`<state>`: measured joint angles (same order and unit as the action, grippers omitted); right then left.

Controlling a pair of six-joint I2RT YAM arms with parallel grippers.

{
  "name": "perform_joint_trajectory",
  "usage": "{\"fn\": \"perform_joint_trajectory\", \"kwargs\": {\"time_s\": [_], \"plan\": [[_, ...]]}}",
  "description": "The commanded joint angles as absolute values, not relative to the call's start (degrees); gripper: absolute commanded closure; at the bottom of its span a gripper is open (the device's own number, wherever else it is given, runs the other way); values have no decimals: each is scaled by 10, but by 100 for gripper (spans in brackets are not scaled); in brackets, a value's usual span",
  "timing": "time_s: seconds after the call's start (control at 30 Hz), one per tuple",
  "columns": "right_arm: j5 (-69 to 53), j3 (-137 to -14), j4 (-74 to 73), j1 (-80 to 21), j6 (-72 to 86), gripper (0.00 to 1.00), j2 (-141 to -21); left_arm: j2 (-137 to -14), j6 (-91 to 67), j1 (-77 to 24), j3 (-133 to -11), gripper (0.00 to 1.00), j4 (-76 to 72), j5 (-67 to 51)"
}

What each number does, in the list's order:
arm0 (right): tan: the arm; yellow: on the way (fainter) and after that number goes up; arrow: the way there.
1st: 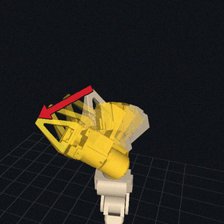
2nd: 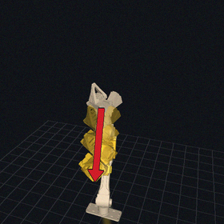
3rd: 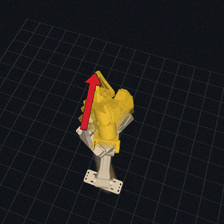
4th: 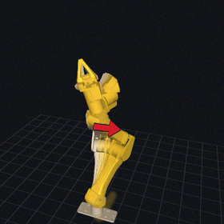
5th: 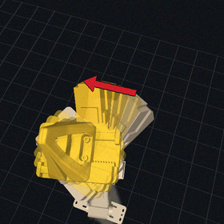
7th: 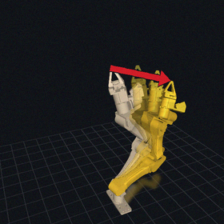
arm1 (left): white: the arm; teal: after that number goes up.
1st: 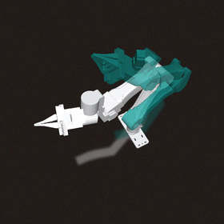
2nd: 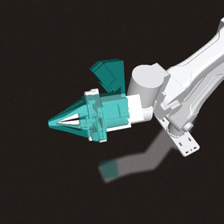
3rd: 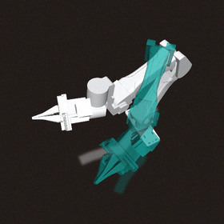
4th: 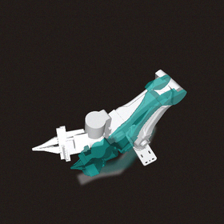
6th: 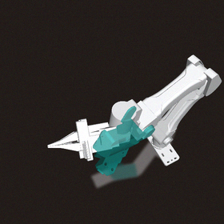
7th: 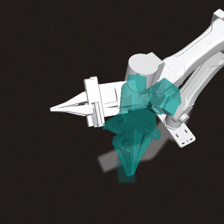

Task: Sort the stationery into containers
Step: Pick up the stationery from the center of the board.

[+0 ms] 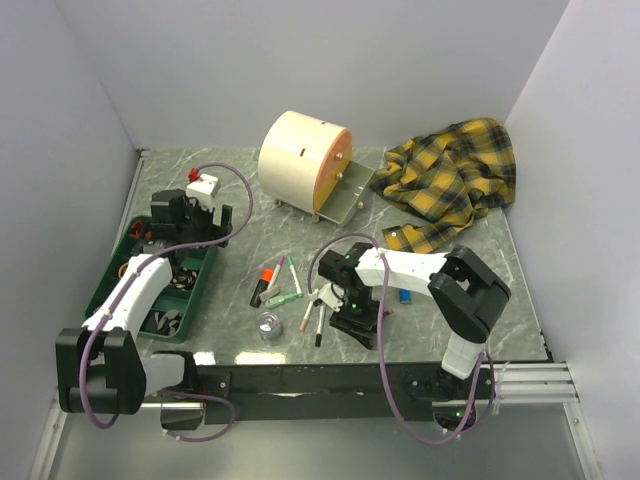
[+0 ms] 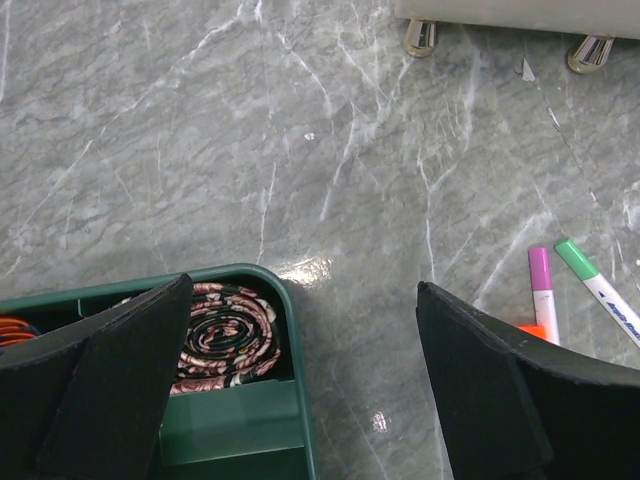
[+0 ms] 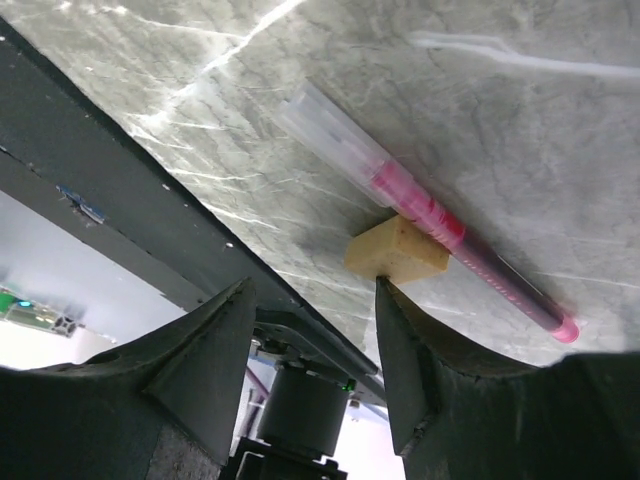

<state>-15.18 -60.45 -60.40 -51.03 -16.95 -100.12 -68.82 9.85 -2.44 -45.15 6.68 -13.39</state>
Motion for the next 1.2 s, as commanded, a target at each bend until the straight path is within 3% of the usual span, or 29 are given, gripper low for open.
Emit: {"fn": "perform_joint_trajectory", "kwargs": {"time_s": [0.0,0.47,1.0,1.17], "plan": [[-129,-606,-580,-513,-143,41,-1014,-667,112,-21,-446,1,50,-126],[-11,-634,-536,-496,-148,44,-1024,-671,101,-14,-451,1,44,-143],[-39,-563,-553,-497,-158,52,-991,-669,95,-13,-462,1,55,-145],[-43,-568,-546,-497,-168,61,-994,-671,93,-13,-468,1,59,-147]]}}
